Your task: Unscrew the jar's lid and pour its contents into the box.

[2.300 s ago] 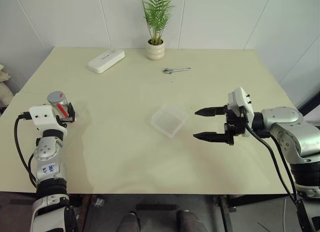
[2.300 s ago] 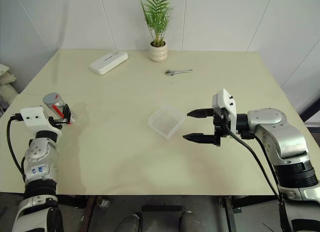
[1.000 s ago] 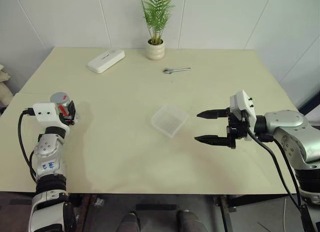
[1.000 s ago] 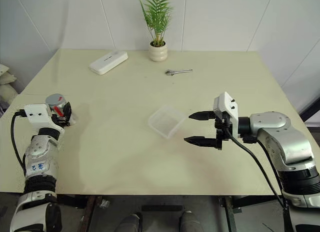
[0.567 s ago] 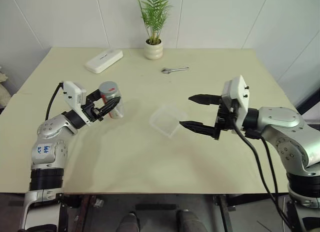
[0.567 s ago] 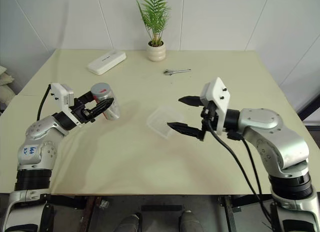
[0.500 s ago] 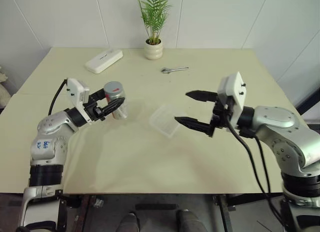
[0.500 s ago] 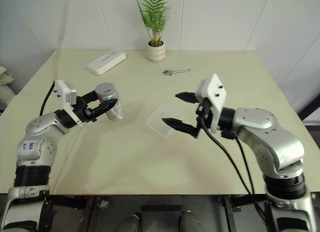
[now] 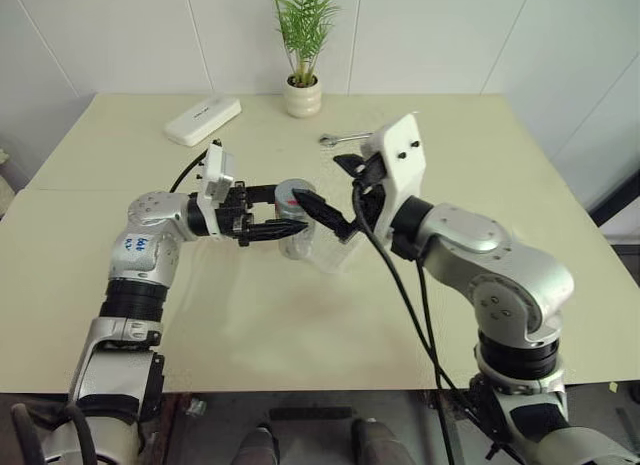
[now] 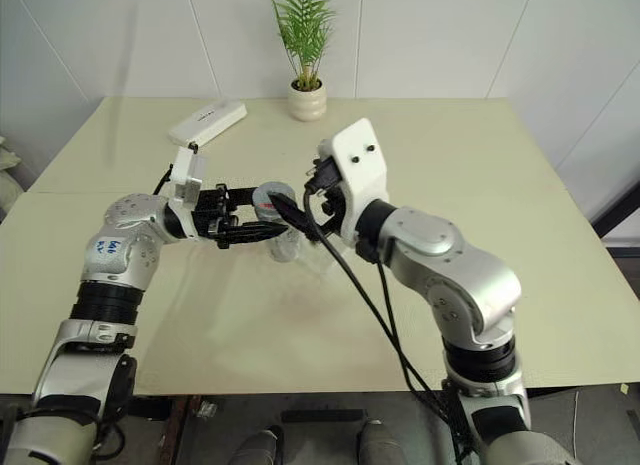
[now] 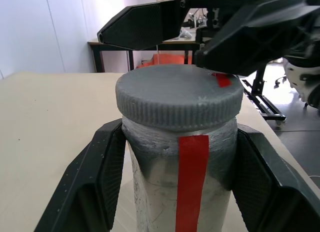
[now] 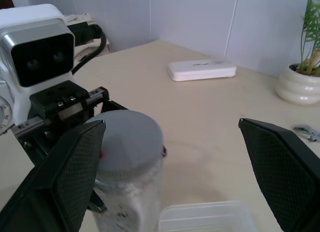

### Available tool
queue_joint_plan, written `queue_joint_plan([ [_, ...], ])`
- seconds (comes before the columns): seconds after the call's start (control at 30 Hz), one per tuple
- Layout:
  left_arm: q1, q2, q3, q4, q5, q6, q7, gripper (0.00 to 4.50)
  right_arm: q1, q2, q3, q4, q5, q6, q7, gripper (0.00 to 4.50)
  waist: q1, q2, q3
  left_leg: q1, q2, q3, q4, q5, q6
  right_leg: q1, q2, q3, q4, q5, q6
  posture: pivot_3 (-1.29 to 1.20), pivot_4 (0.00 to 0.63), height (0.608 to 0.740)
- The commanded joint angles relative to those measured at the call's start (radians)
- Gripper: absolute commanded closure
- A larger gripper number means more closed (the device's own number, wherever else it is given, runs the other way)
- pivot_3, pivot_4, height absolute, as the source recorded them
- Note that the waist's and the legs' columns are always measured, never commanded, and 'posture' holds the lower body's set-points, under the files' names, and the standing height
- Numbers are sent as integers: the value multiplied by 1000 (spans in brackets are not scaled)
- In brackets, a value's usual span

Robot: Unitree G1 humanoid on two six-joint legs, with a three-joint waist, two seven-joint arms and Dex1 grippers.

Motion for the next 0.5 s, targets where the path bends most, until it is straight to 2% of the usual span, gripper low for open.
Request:
queue_joint_plan([
  [0.03,-29,-28,16,-8,-15,-32,-27,1886,-23,46,5,-70,-4,25,-54,0,1,0,0,0,0,0,0,0,0,0,0,0,0,0,0,0,150,740],
  [0.23,-29,-43,11,-3,1,-22,-36,1886,-15,85,33,-89,-11,37,-76,0,-1,0,0,0,0,-1,0,0,1,0,0,-1,2,0,0,0,150,740],
  [0.5,-32,-51,18,-10,3,-12,-15,1886,-10,80,56,-94,-43,37,-100,0,-1,0,0,0,0,-2,0,1,1,0,0,-1,2,0,0,0,150,740],
])
